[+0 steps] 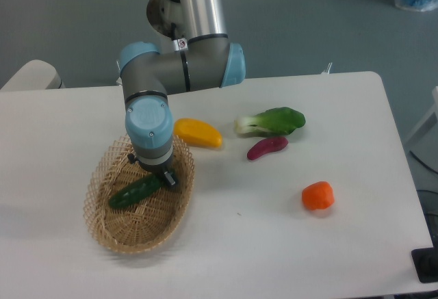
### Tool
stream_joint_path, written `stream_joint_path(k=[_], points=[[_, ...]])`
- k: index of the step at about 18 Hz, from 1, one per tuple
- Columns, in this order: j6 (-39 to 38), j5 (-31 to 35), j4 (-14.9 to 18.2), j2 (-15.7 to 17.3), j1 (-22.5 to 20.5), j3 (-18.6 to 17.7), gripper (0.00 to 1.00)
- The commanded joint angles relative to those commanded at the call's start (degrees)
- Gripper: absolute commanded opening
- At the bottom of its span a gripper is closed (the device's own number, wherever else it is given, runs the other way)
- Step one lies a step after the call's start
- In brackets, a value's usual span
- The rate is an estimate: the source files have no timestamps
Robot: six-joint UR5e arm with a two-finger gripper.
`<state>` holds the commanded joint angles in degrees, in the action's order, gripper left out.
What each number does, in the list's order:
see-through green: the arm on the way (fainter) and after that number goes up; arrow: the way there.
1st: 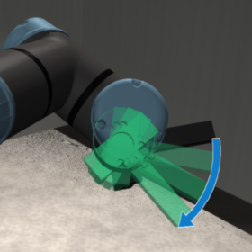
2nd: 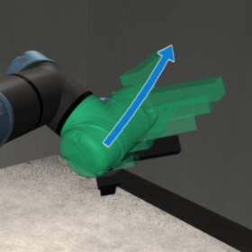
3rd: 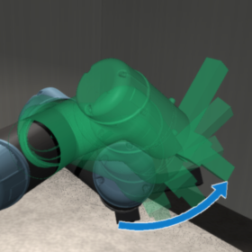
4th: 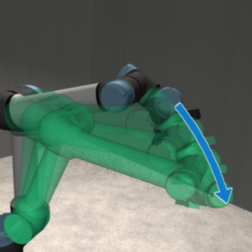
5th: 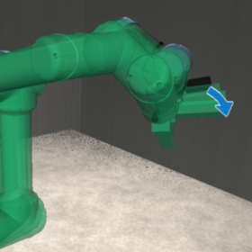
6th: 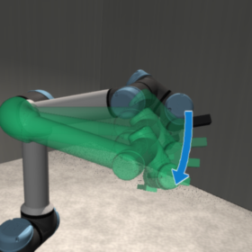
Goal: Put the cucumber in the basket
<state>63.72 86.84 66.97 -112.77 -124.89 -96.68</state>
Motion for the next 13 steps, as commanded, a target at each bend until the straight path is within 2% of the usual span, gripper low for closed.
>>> stream_joint_path(k=[5,8,9,13], points=[[0.44,0.0,0.35,-0.17,-3.16,4.56,1.0],[4.38,0.0,0.53,-0.61,-5.79,7.29,1.0],[6.57,-0.26,0.44,-1.05,-6.85,7.73,1.0],[12.3,-0.18,1.14,-5.61,-11.59,14.23,1.0]])
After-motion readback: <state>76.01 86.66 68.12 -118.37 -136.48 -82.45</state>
